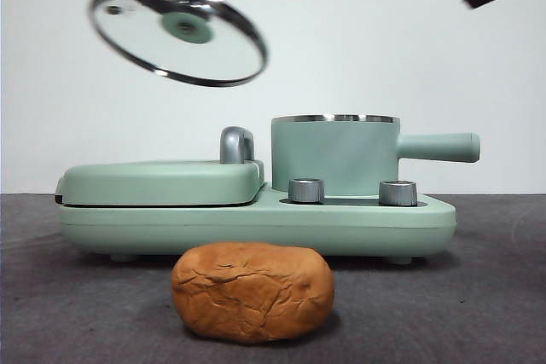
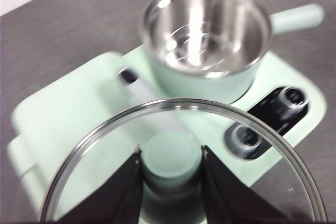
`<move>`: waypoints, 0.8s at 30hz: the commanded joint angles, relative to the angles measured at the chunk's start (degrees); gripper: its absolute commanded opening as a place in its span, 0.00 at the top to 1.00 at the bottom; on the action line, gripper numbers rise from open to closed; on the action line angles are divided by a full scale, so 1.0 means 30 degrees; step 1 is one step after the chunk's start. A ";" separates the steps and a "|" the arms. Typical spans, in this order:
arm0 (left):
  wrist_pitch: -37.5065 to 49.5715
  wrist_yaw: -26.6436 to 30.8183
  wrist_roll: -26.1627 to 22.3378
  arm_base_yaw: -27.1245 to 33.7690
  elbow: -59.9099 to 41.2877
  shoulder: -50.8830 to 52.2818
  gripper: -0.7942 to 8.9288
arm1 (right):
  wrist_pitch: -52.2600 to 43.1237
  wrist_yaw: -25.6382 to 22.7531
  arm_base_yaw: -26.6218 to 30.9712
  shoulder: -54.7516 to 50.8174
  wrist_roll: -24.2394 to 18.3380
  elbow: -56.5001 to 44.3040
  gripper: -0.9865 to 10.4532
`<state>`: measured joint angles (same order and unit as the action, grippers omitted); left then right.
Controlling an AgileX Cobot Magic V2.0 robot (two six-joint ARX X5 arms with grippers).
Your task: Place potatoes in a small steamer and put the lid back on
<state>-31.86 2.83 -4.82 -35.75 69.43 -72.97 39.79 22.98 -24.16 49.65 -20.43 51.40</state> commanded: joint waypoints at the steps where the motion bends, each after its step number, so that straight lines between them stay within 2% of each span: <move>1: 0.0619 0.0546 0.0532 0.0175 -0.1392 0.1435 0.91 | -0.0124 0.0321 -0.1209 0.0889 -0.0954 0.0350 0.61; 7: 0.0554 0.1093 0.1377 0.1290 -0.4146 0.4393 0.91 | -0.0335 0.0335 -0.3701 0.3045 -0.2025 0.0350 0.61; 13: 0.0408 0.1129 0.1421 0.2477 -0.4597 0.5931 0.91 | -0.1042 0.0335 -0.5668 0.5632 -0.2608 0.0350 0.61; 24: 0.0444 0.1129 0.1399 0.3279 -0.4597 0.6499 0.91 | -0.3832 0.0313 -0.7533 1.0265 -0.3002 0.0350 0.57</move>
<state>-32.08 6.09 -0.78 -25.87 54.74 -53.60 28.95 23.81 -46.09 79.15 -28.75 51.40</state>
